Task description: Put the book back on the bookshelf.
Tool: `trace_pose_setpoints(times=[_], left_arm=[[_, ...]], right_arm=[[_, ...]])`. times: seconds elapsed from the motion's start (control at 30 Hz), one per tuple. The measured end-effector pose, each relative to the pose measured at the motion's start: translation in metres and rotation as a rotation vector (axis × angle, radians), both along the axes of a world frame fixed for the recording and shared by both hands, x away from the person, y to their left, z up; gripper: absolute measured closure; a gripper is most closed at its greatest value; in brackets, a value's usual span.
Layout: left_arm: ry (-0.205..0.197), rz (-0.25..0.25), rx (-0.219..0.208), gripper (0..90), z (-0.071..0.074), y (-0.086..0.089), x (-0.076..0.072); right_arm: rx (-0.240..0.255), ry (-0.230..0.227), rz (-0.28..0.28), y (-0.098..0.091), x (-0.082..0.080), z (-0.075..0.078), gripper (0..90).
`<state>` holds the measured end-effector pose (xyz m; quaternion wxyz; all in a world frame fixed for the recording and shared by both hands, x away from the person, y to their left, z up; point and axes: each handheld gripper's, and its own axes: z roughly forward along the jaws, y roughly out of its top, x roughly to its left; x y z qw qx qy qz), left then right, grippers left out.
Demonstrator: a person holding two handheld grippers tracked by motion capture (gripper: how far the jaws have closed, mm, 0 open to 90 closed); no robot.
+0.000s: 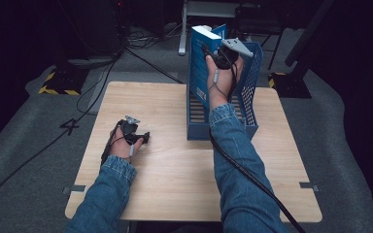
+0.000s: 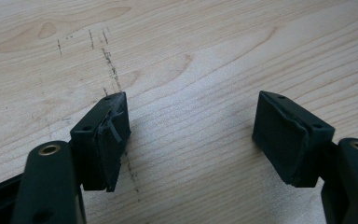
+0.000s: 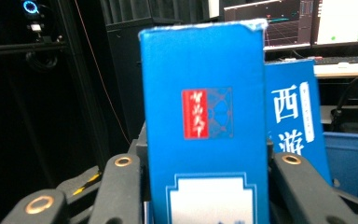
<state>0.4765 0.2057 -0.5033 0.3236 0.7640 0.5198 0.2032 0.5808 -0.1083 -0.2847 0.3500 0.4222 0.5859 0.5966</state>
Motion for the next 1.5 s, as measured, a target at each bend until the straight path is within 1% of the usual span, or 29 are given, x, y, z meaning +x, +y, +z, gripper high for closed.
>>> trace_pose_setpoints(times=[0.03,0.07,0.13,0.23,0.27,0.3,0.4,0.5,0.6,0.67,0.73,0.83,0.87,0.93,0.97,1.0,1.03,1.1,1.13,1.23,1.27,1.3,1.33,1.37,1.43,1.47,1.5], left_arm=[[0.000,0.001,-0.001,27.4,0.000,0.000,0.000],[0.000,0.001,-0.001,27.5,0.000,0.000,0.000],[0.000,0.001,-0.001,27.4,0.000,0.000,0.000],[-0.001,0.001,0.000,27.5,0.000,0.000,0.000],[-0.003,0.000,0.004,27.5,0.000,0.000,0.000],[-0.003,0.000,0.004,27.5,0.000,0.000,0.000],[-0.003,0.001,0.003,27.5,0.000,0.000,0.000],[-0.003,0.001,0.003,27.5,0.000,0.000,0.000],[-0.003,0.001,0.003,27.5,0.000,0.000,0.000],[-0.003,0.001,0.003,27.4,0.000,0.000,0.000],[-0.002,0.000,0.002,27.5,0.000,0.000,0.000],[0.001,0.000,0.000,27.5,0.000,0.000,0.000],[0.001,0.000,0.000,27.5,0.000,0.000,0.000],[-0.002,-0.001,0.006,27.5,0.000,0.000,0.000],[-0.003,0.000,0.007,27.5,0.000,0.000,0.000],[-0.002,0.001,0.005,27.6,0.000,0.000,0.000],[-0.002,0.001,0.005,27.6,0.000,0.000,0.000],[-0.002,0.001,0.008,27.6,0.000,0.000,0.000],[-0.002,0.003,0.008,27.6,0.000,-0.001,0.000],[0.000,0.004,0.015,27.6,0.001,-0.001,0.000],[-0.002,0.006,0.015,27.6,0.000,-0.001,0.000],[-0.002,0.006,0.014,27.6,0.000,-0.001,0.000],[-0.002,0.007,0.014,27.6,0.000,-0.001,0.000],[-0.002,0.007,0.014,27.6,0.000,-0.001,0.000],[-0.002,0.006,0.014,27.6,0.000,-0.001,0.000],[0.000,0.005,0.013,27.6,0.001,-0.001,0.000],[0.000,0.005,0.013,27.6,0.001,-0.001,0.000]], right_arm=[[-0.024,0.002,-0.005,0.004,-0.002,-0.004,60.5],[-0.024,0.002,-0.005,0.004,-0.002,-0.004,60.5],[-0.045,0.001,-0.007,0.008,-0.005,-0.008,60.3],[-0.053,0.009,-0.010,0.011,-0.006,-0.009,60.2],[-0.080,0.015,-0.008,0.015,-0.007,-0.012,60.2],[-0.080,0.015,-0.008,0.015,-0.007,-0.012,60.2],[-0.131,0.024,-0.001,0.022,-0.008,-0.016,60.3],[-0.141,0.036,0.002,0.023,-0.008,-0.018,60.5],[-0.142,0.044,0.012,0.020,-0.008,-0.016,60.8],[-0.155,0.045,0.019,0.018,-0.011,-0.014,60.9],[-0.164,0.050,0.032,0.015,-0.017,-0.009,61.1],[-0.148,0.057,0.054,0.004,-0.032,0.003,61.2],[-0.148,0.057,0.054,0.004,-0.032,0.003,61.2],[-0.141,0.049,0.080,-0.004,-0.048,0.016,61.2],[-0.144,0.041,0.089,-0.007,-0.056,0.022,61.2],[-0.151,0.019,0.119,-0.011,-0.074,0.036,61.2],[-0.151,0.019,0.119,-0.011,-0.074,0.036,61.2],[-0.155,-0.013,0.156,-0.013,-0.092,0.050,61.2],[-0.150,-0.027,0.186,-0.014,-0.101,0.058,61.1],[-0.134,-0.045,0.248,-0.015,-0.115,0.075,61.0],[-0.131,-0.050,0.269,-0.015,-0.117,0.078,61.0],[-0.112,-0.051,0.290,-0.014,-0.115,0.079,61.0],[-0.095,-0.044,0.298,-0.014,-0.113,0.078,61.0],[-0.095,-0.044,0.298,-0.014,-0.113,0.078,61.0],[-0.081,-0.028,0.300,-0.014,-0.107,0.073,61.1],[-0.076,-0.014,0.297,-0.014,-0.098,0.065,61.2],[-0.076,-0.014,0.297,-0.014,-0.098,0.065,61.2]])
